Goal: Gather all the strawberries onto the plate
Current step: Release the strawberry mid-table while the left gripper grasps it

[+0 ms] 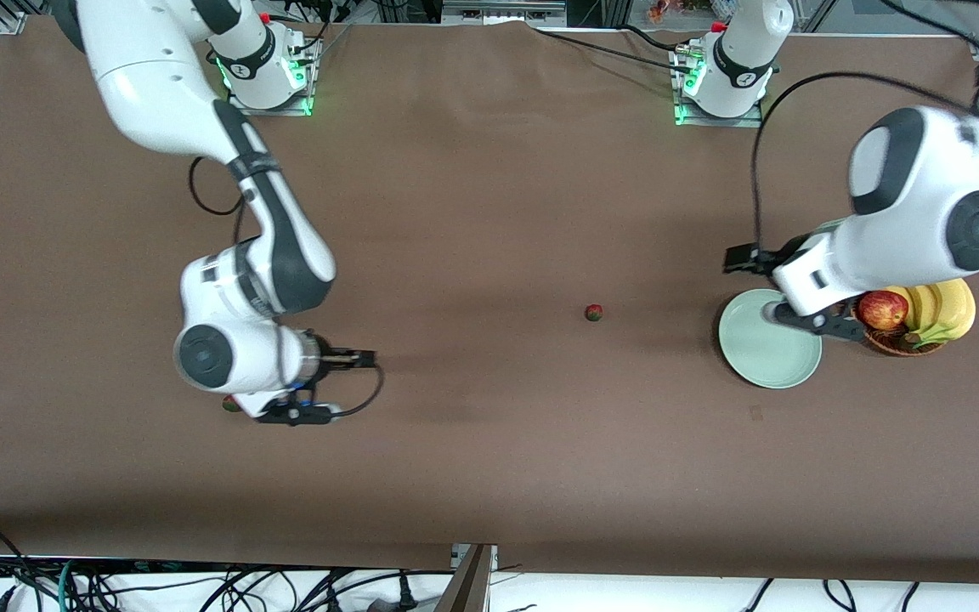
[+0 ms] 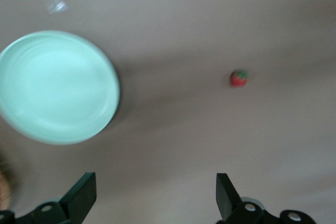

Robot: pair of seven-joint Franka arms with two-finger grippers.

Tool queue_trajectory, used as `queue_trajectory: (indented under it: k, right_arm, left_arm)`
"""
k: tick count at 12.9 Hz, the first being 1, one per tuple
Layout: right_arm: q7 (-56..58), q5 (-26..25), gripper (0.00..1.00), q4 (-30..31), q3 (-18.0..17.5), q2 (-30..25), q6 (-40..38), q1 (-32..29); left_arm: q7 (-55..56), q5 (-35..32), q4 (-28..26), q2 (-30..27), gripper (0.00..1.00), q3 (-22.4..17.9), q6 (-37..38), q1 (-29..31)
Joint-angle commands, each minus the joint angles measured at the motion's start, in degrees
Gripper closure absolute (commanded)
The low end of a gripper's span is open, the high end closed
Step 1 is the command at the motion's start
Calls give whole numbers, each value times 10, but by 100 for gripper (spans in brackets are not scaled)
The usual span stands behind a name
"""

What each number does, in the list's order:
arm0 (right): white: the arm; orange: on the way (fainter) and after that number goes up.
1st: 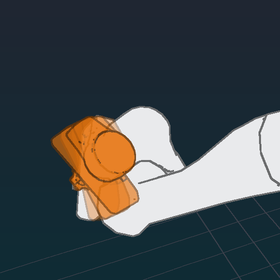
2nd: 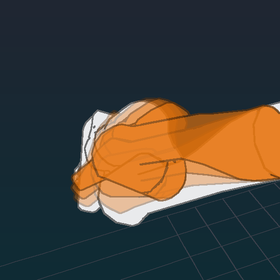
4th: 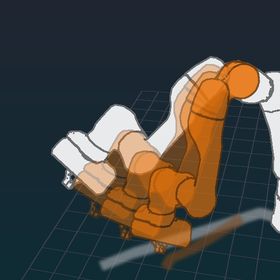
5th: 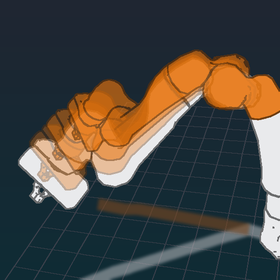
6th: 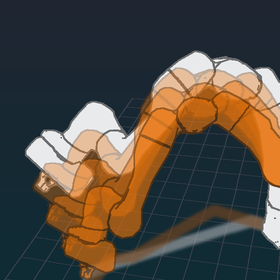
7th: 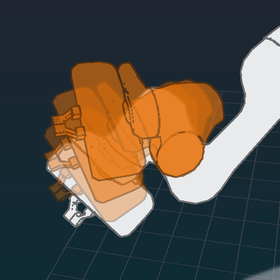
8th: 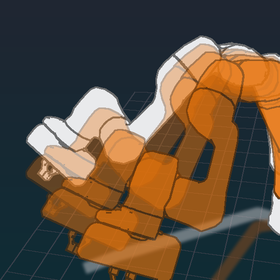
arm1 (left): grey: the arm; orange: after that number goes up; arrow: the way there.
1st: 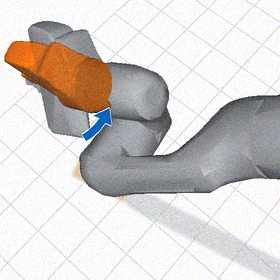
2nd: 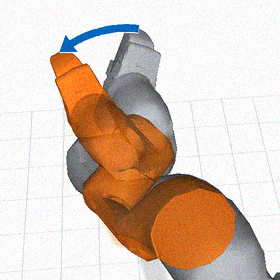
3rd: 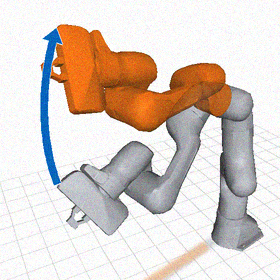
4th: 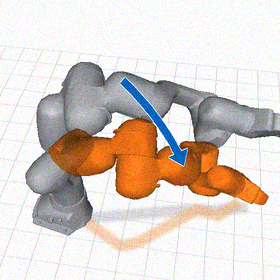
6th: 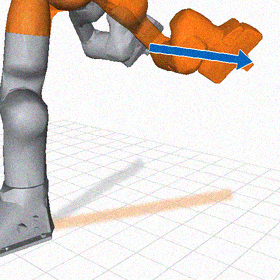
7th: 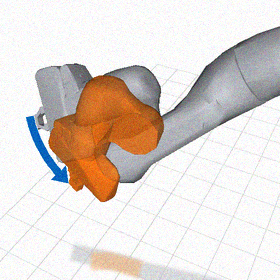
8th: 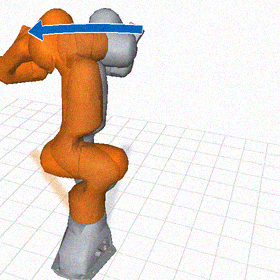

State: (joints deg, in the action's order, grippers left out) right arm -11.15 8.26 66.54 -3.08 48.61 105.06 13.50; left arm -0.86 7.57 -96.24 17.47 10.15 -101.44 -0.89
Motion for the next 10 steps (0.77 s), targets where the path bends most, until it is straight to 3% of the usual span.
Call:
queue_trajectory:
  k: [1,3,6,10]
  right_arm:
    - [72,-73,0,34,-3,-1,4,-38]
    - [73,-117,0,65,-3,3,49,-58]
    - [143,-120,0,84,-3,3,82,-80]
    - [209,-126,0,84,-3,8,111,-105]
  left_arm:
    - [52,4,-33,27,0,48,-107,-3]
    - [51,2,-65,56,0,53,-192,-23]
    - [53,-44,-123,111,0,52,-376,-62]
    - [70,-68,-127,159,0,54,-425,-79]
